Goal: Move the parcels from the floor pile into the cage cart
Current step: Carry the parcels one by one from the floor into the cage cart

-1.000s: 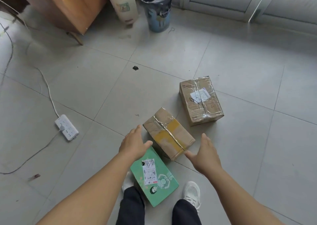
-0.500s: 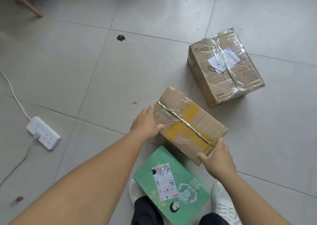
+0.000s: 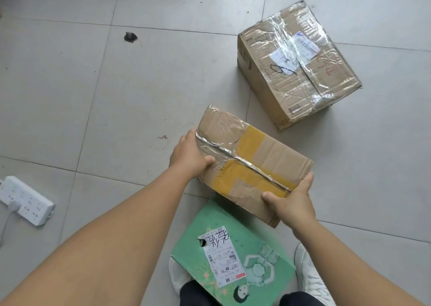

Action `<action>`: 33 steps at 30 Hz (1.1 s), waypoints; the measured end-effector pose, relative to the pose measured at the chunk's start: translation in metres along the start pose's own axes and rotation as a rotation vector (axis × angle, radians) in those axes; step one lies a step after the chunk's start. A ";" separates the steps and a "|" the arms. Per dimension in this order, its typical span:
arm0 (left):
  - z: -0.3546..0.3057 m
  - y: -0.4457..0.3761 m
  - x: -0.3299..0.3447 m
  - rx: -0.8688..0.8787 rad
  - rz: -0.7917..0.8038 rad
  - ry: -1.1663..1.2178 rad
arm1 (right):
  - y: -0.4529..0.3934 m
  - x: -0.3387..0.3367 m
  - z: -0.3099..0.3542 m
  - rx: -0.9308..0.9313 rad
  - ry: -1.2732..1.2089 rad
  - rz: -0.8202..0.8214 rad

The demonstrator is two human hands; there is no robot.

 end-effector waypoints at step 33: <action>-0.287 0.471 -0.233 0.419 -0.358 0.333 | 0.373 -0.457 0.005 -0.368 -0.386 -0.353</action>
Point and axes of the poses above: each hand's wrist, its own y-axis away from the middle knuckle, its own x-axis out of the palm, z = x × y, the point moved 10 cm from there along -y, towards the middle knuckle, and after that the axes turned 2 degrees about -z, right-handed, at the moved point
